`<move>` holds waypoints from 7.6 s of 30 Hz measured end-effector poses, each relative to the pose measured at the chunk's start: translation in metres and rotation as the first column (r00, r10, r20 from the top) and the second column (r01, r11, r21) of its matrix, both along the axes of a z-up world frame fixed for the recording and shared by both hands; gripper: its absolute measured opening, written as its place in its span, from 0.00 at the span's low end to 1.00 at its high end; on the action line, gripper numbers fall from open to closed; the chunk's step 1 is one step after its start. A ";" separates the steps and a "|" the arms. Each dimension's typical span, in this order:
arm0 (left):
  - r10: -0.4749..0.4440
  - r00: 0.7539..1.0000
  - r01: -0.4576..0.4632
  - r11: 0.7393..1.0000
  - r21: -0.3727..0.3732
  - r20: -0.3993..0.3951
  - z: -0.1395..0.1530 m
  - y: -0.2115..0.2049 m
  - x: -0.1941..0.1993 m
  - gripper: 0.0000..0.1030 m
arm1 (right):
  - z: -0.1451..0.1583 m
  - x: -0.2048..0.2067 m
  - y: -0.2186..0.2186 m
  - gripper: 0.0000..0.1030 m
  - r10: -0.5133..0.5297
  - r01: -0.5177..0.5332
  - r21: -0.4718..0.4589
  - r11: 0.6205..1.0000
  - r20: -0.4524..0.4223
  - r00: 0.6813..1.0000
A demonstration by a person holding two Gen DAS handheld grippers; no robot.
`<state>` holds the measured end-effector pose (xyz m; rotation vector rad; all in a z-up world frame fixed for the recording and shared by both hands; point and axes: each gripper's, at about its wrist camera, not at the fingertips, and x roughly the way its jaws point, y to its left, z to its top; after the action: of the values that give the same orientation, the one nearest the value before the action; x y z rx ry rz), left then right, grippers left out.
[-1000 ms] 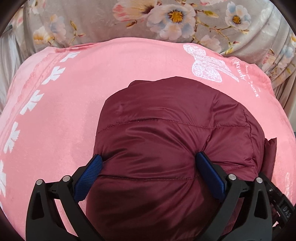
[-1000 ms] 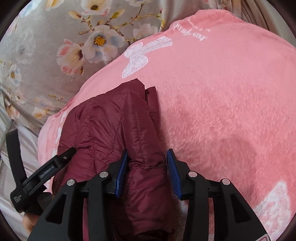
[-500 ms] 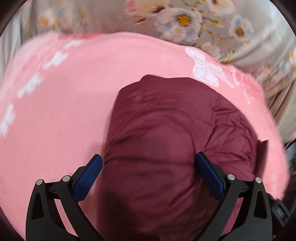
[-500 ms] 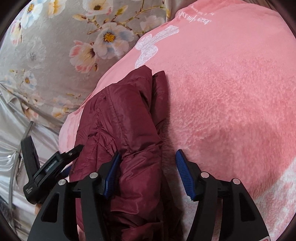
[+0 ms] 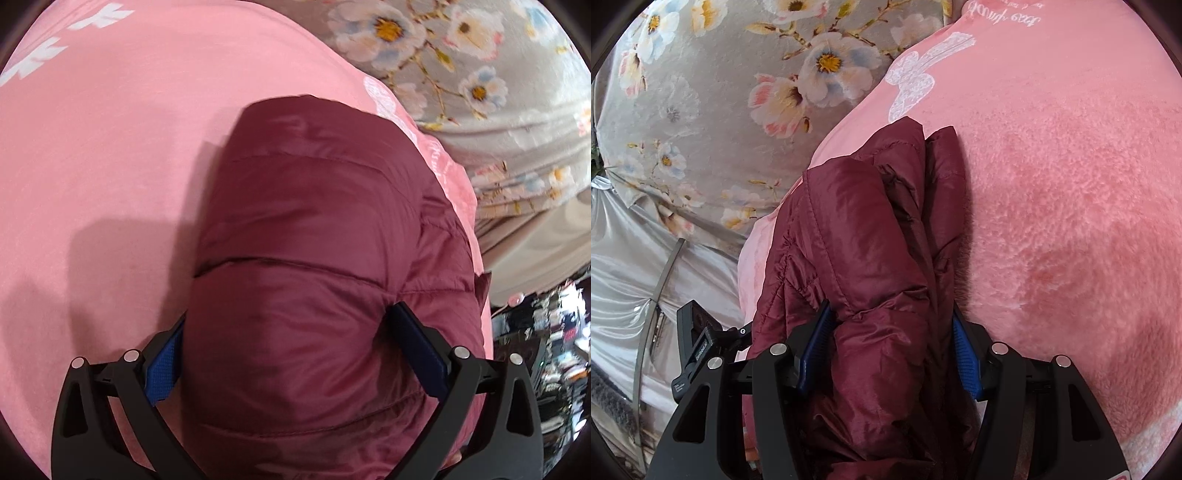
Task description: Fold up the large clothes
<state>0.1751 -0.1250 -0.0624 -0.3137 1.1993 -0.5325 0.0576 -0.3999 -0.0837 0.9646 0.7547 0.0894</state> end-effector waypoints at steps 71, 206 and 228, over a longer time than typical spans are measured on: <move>-0.040 0.371 0.081 0.997 0.010 0.928 0.349 0.137 -0.126 0.40 | 0.353 -0.069 0.207 0.18 0.193 0.328 -0.580 0.745 0.659 0.727; -0.034 0.924 -0.176 0.846 0.504 0.381 0.044 0.130 0.107 0.93 | 0.032 0.125 0.177 0.11 0.004 -0.138 -0.660 0.739 -0.201 0.980; -0.017 0.872 -0.241 0.855 0.459 0.488 0.023 0.104 0.004 0.93 | 0.042 0.033 0.224 0.71 0.014 -0.014 -0.712 0.702 -0.005 1.000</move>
<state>0.1793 -0.0215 -0.0395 0.1993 0.7850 -0.1494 0.0909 -0.1754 -0.0418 0.2042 0.7091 -0.1879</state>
